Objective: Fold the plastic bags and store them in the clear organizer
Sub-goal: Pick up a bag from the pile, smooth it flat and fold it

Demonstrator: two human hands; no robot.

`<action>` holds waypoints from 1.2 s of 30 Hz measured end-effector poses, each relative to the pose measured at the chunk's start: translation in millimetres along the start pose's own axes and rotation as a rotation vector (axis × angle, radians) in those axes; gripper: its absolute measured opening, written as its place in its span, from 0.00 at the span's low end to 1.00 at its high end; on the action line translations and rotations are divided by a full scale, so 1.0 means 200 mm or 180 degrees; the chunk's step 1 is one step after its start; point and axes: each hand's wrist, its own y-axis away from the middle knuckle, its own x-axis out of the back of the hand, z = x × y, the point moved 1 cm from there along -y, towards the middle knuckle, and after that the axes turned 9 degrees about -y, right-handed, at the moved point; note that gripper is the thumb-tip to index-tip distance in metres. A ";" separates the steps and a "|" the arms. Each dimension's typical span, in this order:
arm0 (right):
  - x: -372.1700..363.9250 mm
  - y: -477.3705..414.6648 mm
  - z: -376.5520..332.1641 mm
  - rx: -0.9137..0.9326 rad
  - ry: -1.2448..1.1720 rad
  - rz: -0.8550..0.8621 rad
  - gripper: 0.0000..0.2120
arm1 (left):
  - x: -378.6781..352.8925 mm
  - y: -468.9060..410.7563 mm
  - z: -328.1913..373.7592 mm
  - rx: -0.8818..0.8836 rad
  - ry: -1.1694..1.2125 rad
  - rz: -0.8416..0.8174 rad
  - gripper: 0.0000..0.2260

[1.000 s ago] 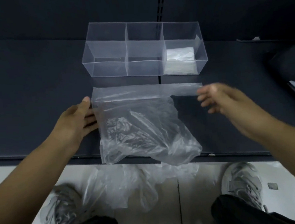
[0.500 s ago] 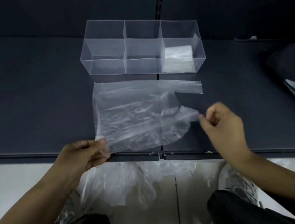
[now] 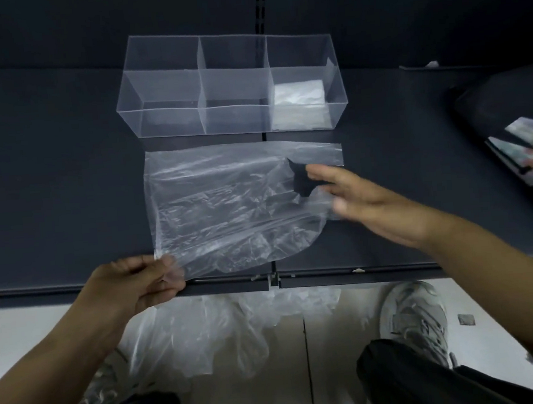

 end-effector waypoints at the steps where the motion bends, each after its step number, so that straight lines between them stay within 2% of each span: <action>1: 0.01 -0.04 -0.01 -0.0044 -0.0188 0.0138 0.22 | 0.00 0.00 0.00 -0.0016 -0.0027 -0.0008 0.11; 4: 0.08 -0.14 -0.03 -0.0312 0.0122 0.0412 0.14 | 0.00 -0.01 -0.01 -0.0039 -0.0077 -0.0004 0.05; 7: 0.12 -0.18 -0.03 -0.0459 0.0554 0.0149 0.08 | 0.00 -0.01 0.00 -0.0055 -0.0082 -0.0012 0.05; 9: 0.13 -0.18 -0.03 -0.0468 0.0654 0.0178 0.06 | 0.00 -0.01 0.00 -0.0050 -0.0068 -0.0030 0.05; 12: 0.11 -0.17 0.00 -0.0297 0.0654 0.0643 0.03 | 0.00 -0.01 0.00 -0.0027 -0.0044 -0.0005 0.06; 14: 0.12 -0.14 0.03 -0.0095 0.0275 0.1363 0.06 | -0.01 0.00 0.00 -0.0006 0.0008 0.0045 0.06; 17: 0.13 -0.06 0.07 -0.0215 -0.1000 0.2444 0.08 | -0.02 0.00 0.00 0.0014 0.0093 0.0072 0.05; 20: 0.08 0.03 0.14 -0.0543 -0.1616 0.2902 0.09 | -0.04 0.00 0.01 0.0022 0.0067 -0.0001 0.06; 23: 0.07 0.09 0.17 -0.0785 -0.1818 0.3219 0.08 | -0.04 0.00 0.01 0.0031 0.0013 -0.0078 0.10; 25: 0.09 0.14 0.18 -0.0893 -0.1588 0.3203 0.06 | -0.03 -0.01 0.01 0.0044 -0.0213 -0.0283 0.14; 28: 0.11 0.17 0.17 -0.0985 -0.1045 0.2662 0.12 | 0.00 0.00 0.01 0.0065 -0.0516 -0.0702 0.18; 30: 0.10 0.15 0.16 -0.0951 -0.0426 0.2348 0.12 | 0.00 -0.01 0.01 0.0046 -0.0590 -0.0707 0.19; 33: 0.09 0.11 0.16 -0.0945 0.0584 0.2333 0.10 | 0.00 -0.02 0.02 0.0034 -0.0797 -0.0640 0.20; 36: 0.12 0.12 0.14 -0.1412 0.1362 0.2031 0.13 | 0.02 0.00 0.03 0.0091 -0.1147 -0.0771 0.19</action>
